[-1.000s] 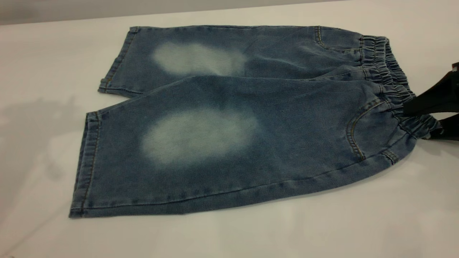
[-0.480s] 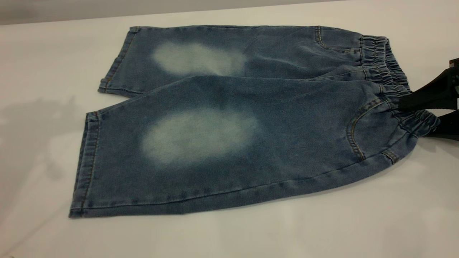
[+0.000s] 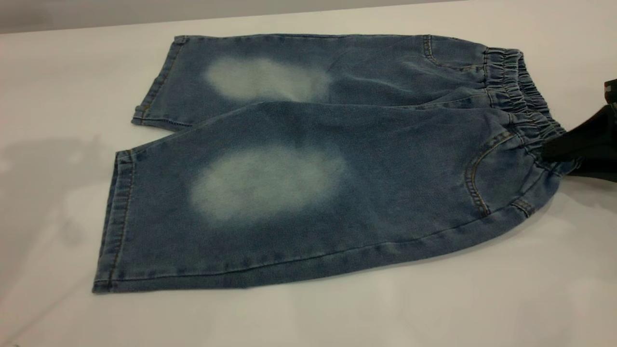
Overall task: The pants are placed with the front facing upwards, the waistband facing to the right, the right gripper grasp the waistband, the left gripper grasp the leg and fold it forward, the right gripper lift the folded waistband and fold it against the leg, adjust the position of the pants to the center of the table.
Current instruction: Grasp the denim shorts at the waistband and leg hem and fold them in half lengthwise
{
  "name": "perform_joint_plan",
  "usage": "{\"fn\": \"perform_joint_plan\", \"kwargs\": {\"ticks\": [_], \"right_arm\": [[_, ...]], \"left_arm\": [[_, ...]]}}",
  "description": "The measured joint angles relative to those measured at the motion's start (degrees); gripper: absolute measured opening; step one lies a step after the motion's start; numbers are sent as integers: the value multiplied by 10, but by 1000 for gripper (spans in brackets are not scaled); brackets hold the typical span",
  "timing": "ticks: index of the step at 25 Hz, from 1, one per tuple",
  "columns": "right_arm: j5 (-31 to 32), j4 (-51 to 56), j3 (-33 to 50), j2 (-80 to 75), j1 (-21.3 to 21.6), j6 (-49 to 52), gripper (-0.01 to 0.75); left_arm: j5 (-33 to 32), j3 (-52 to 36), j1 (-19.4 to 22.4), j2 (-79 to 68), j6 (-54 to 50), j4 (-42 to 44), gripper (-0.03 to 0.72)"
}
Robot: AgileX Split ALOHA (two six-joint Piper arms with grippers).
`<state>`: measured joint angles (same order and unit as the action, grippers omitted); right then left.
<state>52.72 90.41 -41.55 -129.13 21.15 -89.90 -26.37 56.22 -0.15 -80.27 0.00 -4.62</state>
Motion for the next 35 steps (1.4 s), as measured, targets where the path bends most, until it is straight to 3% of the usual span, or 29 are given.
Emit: {"fn": "perform_joint_plan", "kwargs": {"ticks": [2, 9, 18, 35], "right_arm": [[3, -6, 0, 0, 0, 0, 39], [4, -6, 0, 0, 0, 0, 37], [4, -15, 0, 0, 0, -1, 37], [4, -22, 0, 0, 0, -1, 37]], "left_arm": [[-29, 0, 0, 0, 0, -1, 464], [-144, -2, -7, -6, 3, -30, 464], [-251, -48, -75, -74, 96, -29, 464], [-205, -57, -120, -264, 143, -14, 464]]}}
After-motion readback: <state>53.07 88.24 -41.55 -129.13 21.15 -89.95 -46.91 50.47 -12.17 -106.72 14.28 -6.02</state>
